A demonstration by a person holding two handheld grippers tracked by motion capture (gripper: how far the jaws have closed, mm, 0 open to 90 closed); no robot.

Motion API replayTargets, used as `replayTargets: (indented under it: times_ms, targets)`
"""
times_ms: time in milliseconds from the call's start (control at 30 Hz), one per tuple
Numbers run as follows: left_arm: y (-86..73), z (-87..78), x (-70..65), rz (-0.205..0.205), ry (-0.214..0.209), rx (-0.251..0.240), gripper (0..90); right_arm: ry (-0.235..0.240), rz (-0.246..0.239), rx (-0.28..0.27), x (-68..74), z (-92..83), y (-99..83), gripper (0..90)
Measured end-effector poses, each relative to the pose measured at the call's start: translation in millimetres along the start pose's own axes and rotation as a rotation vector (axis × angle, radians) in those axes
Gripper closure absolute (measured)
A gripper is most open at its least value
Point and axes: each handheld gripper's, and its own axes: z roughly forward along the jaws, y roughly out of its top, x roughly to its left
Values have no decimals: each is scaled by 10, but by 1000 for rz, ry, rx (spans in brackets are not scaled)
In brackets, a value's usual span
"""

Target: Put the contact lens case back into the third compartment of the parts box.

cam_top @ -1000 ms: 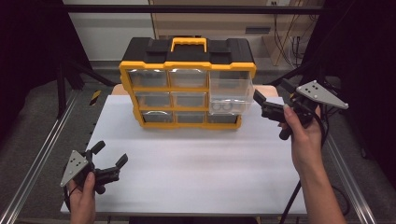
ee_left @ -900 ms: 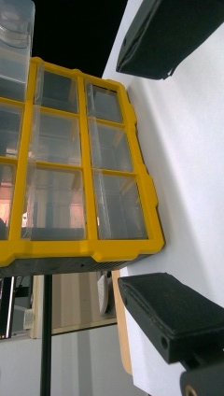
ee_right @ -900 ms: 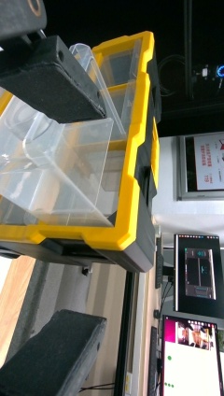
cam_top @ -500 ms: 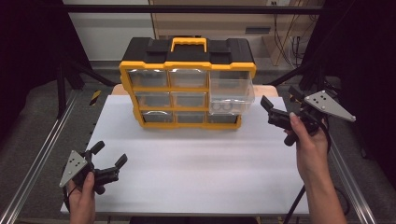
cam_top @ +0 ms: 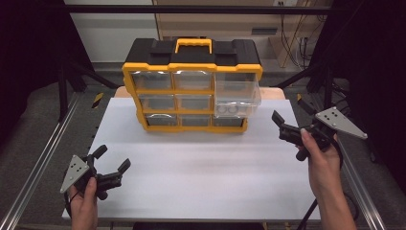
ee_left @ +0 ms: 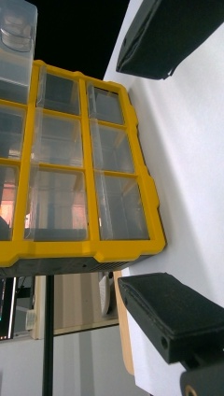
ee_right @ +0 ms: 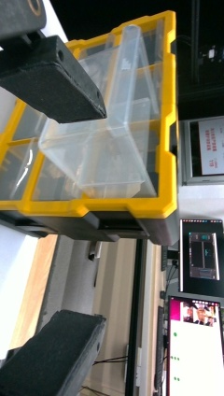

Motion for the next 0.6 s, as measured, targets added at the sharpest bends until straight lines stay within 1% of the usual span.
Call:
replayTargets:
  times_ms: [300, 533, 600]
  targets:
    - [0, 5, 0, 1, -2, 3, 4, -3, 4, 5, -46, -83, -84, 44]
    - [-5, 15, -8, 4, -11, 7, 4, -8, -4, 12, -84, -162, -145, 34]
    - [-10, 12, 0, -2, -8, 7, 4, -12, -2, 15, -99, -187, -180, 28]
